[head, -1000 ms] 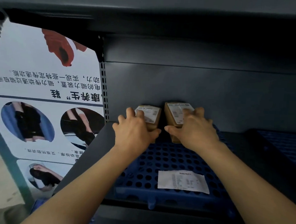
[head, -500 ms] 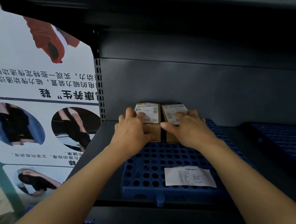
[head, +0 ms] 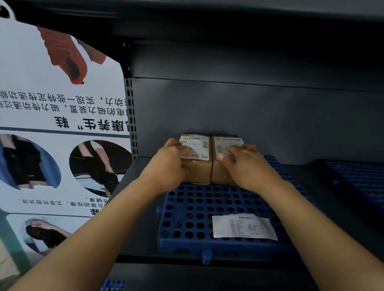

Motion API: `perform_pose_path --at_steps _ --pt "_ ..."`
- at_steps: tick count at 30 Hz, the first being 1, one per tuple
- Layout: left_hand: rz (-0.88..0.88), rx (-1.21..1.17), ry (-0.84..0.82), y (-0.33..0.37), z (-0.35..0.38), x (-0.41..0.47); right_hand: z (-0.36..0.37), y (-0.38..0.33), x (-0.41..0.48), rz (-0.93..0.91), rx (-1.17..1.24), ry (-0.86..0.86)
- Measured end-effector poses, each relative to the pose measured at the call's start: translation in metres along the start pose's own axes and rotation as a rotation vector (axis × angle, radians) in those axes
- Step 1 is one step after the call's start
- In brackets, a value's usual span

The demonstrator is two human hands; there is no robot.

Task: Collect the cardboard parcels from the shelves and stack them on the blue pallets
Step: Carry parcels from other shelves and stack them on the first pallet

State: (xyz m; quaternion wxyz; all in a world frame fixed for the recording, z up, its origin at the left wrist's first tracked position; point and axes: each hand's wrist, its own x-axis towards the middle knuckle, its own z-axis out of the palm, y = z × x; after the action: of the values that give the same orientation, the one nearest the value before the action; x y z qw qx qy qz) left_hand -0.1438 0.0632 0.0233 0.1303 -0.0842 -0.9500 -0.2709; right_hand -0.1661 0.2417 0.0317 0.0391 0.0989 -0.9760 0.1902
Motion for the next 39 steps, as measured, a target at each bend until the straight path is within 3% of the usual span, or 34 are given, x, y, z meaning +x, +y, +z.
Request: perform_pose_path --at_steps 9,15,19,22,25,31,39 --pt "-0.006 0.0 0.016 0.001 0.001 0.0 -0.003 0.005 0.004 0.01 -0.036 0.044" --pt "-0.048 -0.001 0.029 0.002 -0.011 -0.003 -0.013 -0.004 -0.007 -0.052 -0.126 0.26" --pt "-0.017 0.032 0.109 0.011 -0.027 -0.006 -0.027 -0.016 -0.019 -0.138 -0.179 0.393" --pt "0.056 0.018 0.198 0.02 -0.042 -0.006 -0.041 -0.021 -0.028 -0.159 -0.188 0.409" --pt "0.005 -0.027 0.238 0.021 -0.054 -0.002 -0.054 -0.019 -0.035 -0.126 -0.177 0.409" --pt "-0.04 0.038 0.1 0.019 -0.034 0.0 -0.05 -0.009 -0.041 -0.03 -0.185 0.382" --pt "0.274 0.095 0.158 0.079 -0.021 -0.018 -0.051 -0.003 -0.064 -0.013 -0.361 0.411"
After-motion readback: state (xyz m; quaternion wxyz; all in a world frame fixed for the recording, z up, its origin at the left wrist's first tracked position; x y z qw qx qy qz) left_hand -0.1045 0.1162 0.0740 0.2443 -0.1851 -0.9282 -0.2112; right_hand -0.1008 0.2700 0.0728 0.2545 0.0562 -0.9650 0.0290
